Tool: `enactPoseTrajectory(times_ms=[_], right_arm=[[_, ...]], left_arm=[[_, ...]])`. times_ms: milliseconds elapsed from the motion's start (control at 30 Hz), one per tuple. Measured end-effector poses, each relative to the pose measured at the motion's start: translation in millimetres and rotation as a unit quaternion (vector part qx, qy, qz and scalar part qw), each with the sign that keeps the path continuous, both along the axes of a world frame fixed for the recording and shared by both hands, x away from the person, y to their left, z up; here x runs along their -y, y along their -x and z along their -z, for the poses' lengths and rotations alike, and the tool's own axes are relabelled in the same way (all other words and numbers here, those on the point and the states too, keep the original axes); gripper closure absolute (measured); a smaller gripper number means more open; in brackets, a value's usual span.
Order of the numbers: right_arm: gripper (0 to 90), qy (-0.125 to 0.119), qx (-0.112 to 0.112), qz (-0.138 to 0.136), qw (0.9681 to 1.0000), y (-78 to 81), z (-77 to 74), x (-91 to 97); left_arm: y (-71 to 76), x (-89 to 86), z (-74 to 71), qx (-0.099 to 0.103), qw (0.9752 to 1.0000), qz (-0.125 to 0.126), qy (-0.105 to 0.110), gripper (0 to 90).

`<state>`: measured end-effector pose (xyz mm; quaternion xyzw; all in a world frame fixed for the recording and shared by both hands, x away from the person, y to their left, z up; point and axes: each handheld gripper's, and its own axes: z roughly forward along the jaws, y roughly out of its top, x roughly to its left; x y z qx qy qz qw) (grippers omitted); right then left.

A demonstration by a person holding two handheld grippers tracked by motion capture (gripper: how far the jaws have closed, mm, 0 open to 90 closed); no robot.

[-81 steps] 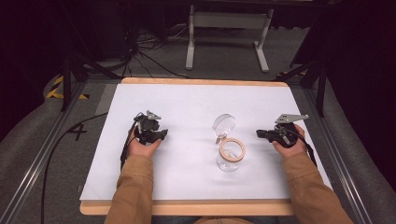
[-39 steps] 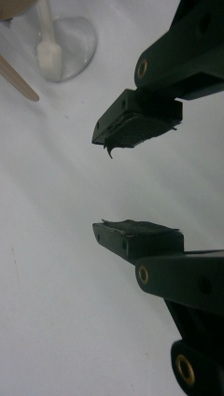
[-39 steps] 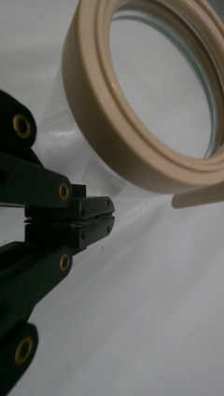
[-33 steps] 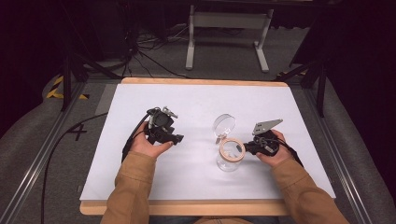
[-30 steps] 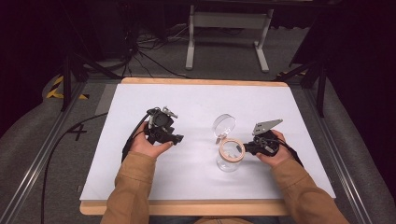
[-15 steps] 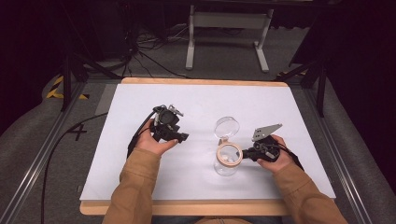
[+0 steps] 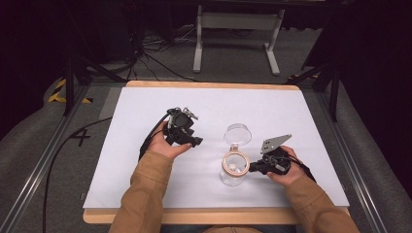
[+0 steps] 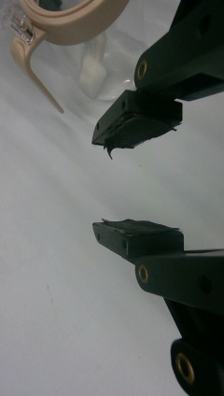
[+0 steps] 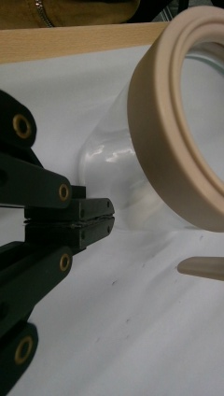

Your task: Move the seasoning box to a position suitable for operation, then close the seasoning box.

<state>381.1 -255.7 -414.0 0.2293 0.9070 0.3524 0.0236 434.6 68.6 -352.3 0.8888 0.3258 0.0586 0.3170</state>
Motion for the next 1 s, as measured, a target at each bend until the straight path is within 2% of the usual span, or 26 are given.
enactPoseTrajectory(times_ms=[67, 133, 400, 533, 667, 767, 867, 1000], right_arm=[[89.9, -0.002, -0.002, -0.002, 1.0000, -0.2, 1.1, 0.8], [89.9, -0.001, 0.001, 0.000, 1.0000, -0.1, -0.6, 2.8], [90.0, -0.034, 0.020, 0.021, 0.9990, 7.4, -27.3, 17.9], [90.0, -0.053, 0.026, 0.029, 0.9978, 10.0, -38.9, 23.9], [90.0, -0.072, 0.038, 0.022, 0.9965, 17.2, -49.5, 19.2], [90.0, -0.078, 0.050, 0.017, 0.9955, 23.1, -55.3, 12.4], [90.0, -0.081, 0.061, 0.016, 0.9947, 25.8, -56.4, 6.5], [90.0, -0.093, 0.068, 0.022, 0.9931, 26.9, -55.3, 0.7]], left_arm=[[0.0, 0.8, -0.5, 0.007, 1.0000, -0.003, 0.001, 52.0], [-0.2, 0.3, -2.0, 0.007, 0.9999, -0.003, 0.011, 55.2], [-0.1, 11.2, -5.8, 0.024, 0.9984, 0.007, 0.051, 71.1], [-1.1, 19.3, -5.0, 0.030, 0.9976, 0.012, 0.062, 73.3], [-2.9, 26.3, -4.1, 0.031, 0.9961, 0.015, 0.081, 74.5], [-3.1, 32.1, -3.0, 0.032, 0.9960, 0.019, 0.081, 75.3], [-1.8, 38.4, -1.3, 0.043, 0.9960, 0.024, 0.074, 76.4], [0.8, 44.1, -1.5, 0.050, 0.9947, 0.031, 0.085, 76.7]])
